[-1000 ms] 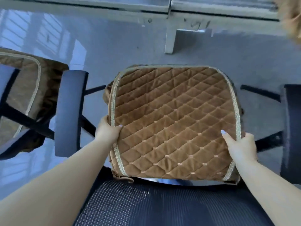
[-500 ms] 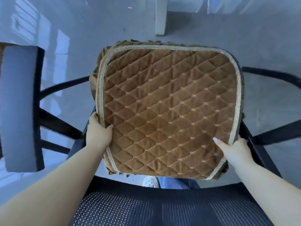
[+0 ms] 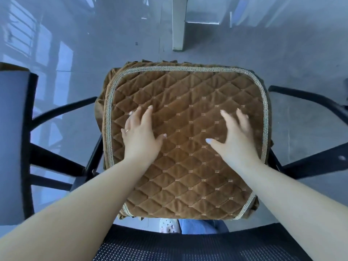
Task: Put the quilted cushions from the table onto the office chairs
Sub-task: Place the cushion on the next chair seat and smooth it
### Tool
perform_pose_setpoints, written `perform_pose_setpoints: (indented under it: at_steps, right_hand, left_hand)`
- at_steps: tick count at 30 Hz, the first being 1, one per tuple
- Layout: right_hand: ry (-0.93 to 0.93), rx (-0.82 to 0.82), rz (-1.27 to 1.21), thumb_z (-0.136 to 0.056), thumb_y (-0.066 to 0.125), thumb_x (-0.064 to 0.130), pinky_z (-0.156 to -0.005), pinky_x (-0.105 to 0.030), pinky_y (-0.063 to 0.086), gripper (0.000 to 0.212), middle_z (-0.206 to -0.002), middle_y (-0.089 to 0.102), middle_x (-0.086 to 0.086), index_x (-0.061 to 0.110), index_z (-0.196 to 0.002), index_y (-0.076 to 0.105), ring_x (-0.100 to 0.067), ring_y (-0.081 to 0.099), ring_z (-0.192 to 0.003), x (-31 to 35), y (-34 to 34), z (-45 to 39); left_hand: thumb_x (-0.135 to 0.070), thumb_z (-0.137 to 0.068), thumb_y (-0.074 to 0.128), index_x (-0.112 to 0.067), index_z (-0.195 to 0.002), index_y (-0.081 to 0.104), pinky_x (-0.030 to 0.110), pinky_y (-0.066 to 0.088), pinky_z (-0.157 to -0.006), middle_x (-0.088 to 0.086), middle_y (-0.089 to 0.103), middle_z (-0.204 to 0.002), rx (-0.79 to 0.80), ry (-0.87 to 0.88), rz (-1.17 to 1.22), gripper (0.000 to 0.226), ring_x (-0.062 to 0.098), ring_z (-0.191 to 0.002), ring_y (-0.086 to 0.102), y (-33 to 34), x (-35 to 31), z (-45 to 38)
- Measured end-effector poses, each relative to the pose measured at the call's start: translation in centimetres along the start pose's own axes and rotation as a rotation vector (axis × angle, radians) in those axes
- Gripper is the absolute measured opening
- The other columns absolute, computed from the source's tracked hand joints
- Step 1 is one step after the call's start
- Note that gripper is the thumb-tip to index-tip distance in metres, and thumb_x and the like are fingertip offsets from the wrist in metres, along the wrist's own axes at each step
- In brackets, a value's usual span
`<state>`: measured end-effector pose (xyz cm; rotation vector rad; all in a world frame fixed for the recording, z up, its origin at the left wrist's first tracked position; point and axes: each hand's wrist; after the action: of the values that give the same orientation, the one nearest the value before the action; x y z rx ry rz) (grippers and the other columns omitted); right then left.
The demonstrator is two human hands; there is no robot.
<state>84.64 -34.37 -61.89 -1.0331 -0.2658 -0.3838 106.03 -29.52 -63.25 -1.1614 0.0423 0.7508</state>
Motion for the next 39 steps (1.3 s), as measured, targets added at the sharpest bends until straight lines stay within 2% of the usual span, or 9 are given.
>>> perform_pose_setpoints:
  at_steps: [3,6,10,18,22,26,29,34,39]
  right_hand:
    - [-0.108,0.118,0.228,-0.079,0.069,0.047,-0.114,-0.06,0.016,0.089,-0.16,-0.01,0.0,0.04,-0.148,0.013,-0.025,-0.01,-0.148,2.7,-0.1,-3.2]
    - [-0.085,0.224,0.401,-0.078,0.069,0.051,-0.11,-0.066,0.017,0.097,-0.159,-0.017,-0.001,0.042,-0.149,0.003,-0.027,-0.014,-0.147,3.1,1.4,-5.0]
    - [-0.071,0.232,0.517,-0.08,0.066,0.051,-0.106,-0.07,0.017,0.099,-0.157,-0.023,-0.006,0.039,-0.149,-0.004,-0.032,-0.017,-0.145,3.0,3.4,-6.5]
    - [-0.139,0.162,0.465,-0.082,0.064,0.051,-0.109,-0.065,0.02,0.094,-0.159,-0.018,-0.004,0.038,-0.15,0.0,-0.03,-0.013,-0.147,2.0,3.3,-5.0]
    - [-0.159,0.272,0.401,-0.084,0.062,0.049,-0.113,-0.059,0.019,0.089,-0.159,-0.019,-0.003,0.038,-0.15,0.004,-0.027,-0.014,-0.147,0.3,3.7,0.8]
    - [-0.153,0.373,0.432,-0.086,0.056,0.053,-0.115,-0.054,0.017,0.089,-0.158,-0.023,-0.002,0.038,-0.149,-0.004,-0.024,-0.016,-0.147,-2.0,5.1,6.3]
    - [-0.127,0.355,0.436,-0.085,0.058,0.052,-0.113,-0.059,0.017,0.094,-0.158,-0.023,-0.003,0.038,-0.149,-0.01,-0.025,-0.017,-0.146,-2.2,6.4,6.3]
    - [-0.091,0.299,0.479,-0.087,0.059,0.047,-0.108,-0.067,0.018,0.092,-0.157,-0.02,-0.011,0.035,-0.15,-0.007,-0.032,-0.016,-0.145,-1.7,8.6,5.2]
    - [-0.08,0.336,0.49,-0.086,0.061,0.045,-0.108,-0.06,0.026,0.089,-0.159,-0.011,-0.009,0.035,-0.15,0.0,-0.032,-0.007,-0.147,-1.0,7.1,5.3]
  left_hand:
    - [-0.036,-0.081,0.071,-0.033,-0.152,0.01,0.063,0.013,-0.114,0.006,0.001,-0.162,0.109,0.075,-0.163,0.093,0.031,-0.148,-0.005,0.4,-2.4,-2.2]
    - [-0.036,-0.077,0.075,-0.034,-0.152,0.012,0.068,0.014,-0.111,0.005,-0.005,-0.162,0.201,0.013,-0.224,0.098,0.032,-0.148,-0.009,1.6,-2.7,-3.8]
    - [-0.037,-0.077,0.076,-0.033,-0.151,0.011,0.07,0.014,-0.11,0.007,-0.005,-0.161,0.237,-0.012,-0.307,0.099,0.035,-0.147,-0.008,2.8,-2.8,-5.1]
    - [-0.033,-0.08,0.074,-0.031,-0.151,0.012,0.066,0.016,-0.112,0.006,-0.004,-0.161,0.178,0.027,-0.283,0.095,0.033,-0.148,-0.004,2.6,-2.6,-3.6]
    - [-0.029,-0.082,0.07,-0.029,-0.151,0.015,0.058,0.019,-0.115,0.006,0.006,-0.161,0.17,0.021,-0.214,0.089,0.029,-0.148,0.004,3.4,-0.5,2.2]
    - [-0.033,-0.085,0.066,-0.03,-0.152,0.007,0.056,0.015,-0.117,0.003,-0.003,-0.161,0.256,-0.051,-0.208,0.09,0.026,-0.149,-0.003,5.1,0.9,8.0]
    - [-0.031,-0.085,0.068,-0.029,-0.153,0.006,0.057,0.016,-0.117,0.004,-0.004,-0.162,0.27,-0.057,-0.209,0.092,0.025,-0.149,-0.004,5.7,1.5,7.7]
    - [-0.026,-0.085,0.068,-0.027,-0.153,0.007,0.059,0.016,-0.116,0.008,-0.003,-0.161,0.275,-0.048,-0.233,0.091,0.028,-0.149,-0.005,6.6,1.6,6.6]
    - [-0.033,-0.084,0.069,-0.031,-0.151,0.015,0.056,0.023,-0.115,0.006,0.005,-0.16,0.295,-0.071,-0.248,0.087,0.029,-0.147,0.005,5.4,1.1,6.6]
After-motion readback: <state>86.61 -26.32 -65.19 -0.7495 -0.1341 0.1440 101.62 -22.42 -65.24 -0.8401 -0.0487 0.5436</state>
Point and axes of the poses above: each hand's wrist, its own z-axis away from the middle knuckle, its own y-axis out of the palm, x = y × z
